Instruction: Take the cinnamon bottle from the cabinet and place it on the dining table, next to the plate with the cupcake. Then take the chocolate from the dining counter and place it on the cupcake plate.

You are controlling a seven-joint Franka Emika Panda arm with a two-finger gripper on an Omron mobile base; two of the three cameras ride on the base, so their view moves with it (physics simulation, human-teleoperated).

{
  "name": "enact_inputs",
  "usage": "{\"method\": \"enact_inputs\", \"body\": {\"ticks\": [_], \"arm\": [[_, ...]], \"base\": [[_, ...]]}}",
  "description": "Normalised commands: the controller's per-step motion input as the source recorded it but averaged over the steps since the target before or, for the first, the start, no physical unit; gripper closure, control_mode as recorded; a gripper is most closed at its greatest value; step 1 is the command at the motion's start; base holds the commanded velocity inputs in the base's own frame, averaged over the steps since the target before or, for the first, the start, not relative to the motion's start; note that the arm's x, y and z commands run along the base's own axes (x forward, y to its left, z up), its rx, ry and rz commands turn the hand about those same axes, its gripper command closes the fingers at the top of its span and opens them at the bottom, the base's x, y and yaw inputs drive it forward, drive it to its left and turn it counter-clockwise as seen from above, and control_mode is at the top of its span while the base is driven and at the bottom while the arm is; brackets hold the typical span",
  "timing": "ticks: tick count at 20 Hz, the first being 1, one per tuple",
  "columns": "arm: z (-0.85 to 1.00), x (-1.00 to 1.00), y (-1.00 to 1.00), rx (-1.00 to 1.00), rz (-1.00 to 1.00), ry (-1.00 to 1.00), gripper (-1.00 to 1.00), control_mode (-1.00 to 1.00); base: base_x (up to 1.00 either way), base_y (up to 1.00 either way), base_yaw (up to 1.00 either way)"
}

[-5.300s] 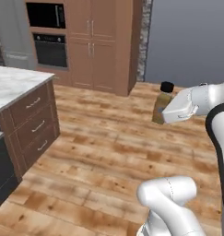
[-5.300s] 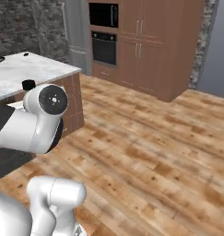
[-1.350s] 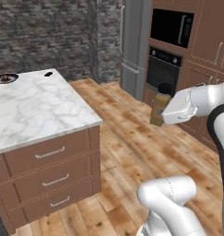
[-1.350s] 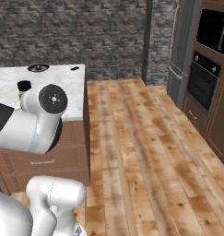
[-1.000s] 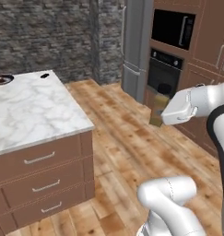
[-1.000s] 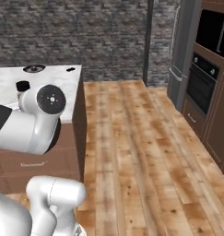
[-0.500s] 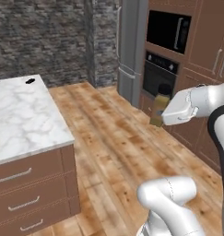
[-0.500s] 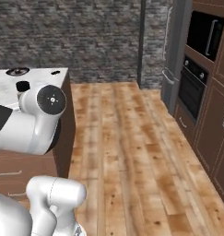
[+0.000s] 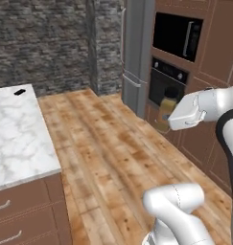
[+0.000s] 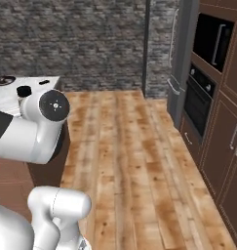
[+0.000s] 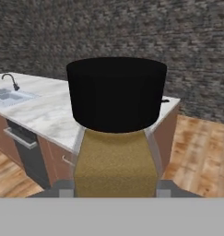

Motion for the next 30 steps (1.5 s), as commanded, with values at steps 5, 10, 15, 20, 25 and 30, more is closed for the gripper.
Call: {"method": "enact_inputs", "body": {"ticks": [5, 10, 15, 20, 25, 30], "arm": [[0.0, 0.0, 0.0, 0.0, 0.0, 0.0, 1.0, 1.0], [0.0, 0.0, 0.0, 0.0, 0.0, 0.0, 1.0, 1.0], [0.0, 0.0, 0.0, 0.0, 0.0, 0.0, 1.0, 1.0], [0.0, 0.0, 0.0, 0.0, 0.0, 0.0, 1.0, 1.0], [0.0, 0.0, 0.0, 0.0, 0.0, 0.0, 1.0, 1.0], [0.0, 0.0, 0.0, 0.0, 0.0, 0.0, 1.0, 1.0]], "base": [[0.76, -0.37, 0.06], [0.73, -0.34, 0.11], [0.73, -0.31, 0.14], [0.74, -0.28, 0.17], [0.78, -0.28, 0.14], [0.84, -0.26, 0.11]]}}
